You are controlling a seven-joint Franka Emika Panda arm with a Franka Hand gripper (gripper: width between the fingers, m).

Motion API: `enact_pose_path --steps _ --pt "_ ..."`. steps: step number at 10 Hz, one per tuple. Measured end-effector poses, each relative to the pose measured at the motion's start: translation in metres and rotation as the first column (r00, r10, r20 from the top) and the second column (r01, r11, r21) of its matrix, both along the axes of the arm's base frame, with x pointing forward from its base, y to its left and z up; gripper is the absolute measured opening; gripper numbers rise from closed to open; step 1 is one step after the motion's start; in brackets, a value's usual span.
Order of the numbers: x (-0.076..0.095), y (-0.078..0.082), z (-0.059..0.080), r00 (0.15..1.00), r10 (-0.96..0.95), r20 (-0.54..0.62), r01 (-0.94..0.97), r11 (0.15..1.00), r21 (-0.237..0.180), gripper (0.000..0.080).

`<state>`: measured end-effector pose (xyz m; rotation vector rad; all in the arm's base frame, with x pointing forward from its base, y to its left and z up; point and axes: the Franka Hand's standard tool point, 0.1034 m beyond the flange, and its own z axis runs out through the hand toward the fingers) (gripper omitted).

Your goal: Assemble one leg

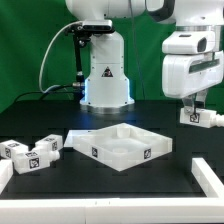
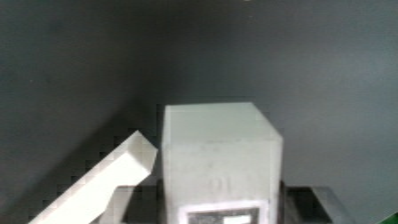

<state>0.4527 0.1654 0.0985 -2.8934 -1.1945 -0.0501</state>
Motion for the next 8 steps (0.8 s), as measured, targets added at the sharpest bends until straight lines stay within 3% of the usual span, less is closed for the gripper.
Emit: enact_pose_path --steps 2,5,8 --pt "-0.029 0.011 -0.021 0.998 -0.052 -0.024 0.052 0.999 0.002 0.0282" --pt "-0.041 0.009 -0.058 0.995 -0.077 -0.068 0.078 0.997 0.012 0.0282" --pt "-0.044 0.008 -0.073 0.992 -0.079 -0.094 0.080 0.997 0.013 0.0282"
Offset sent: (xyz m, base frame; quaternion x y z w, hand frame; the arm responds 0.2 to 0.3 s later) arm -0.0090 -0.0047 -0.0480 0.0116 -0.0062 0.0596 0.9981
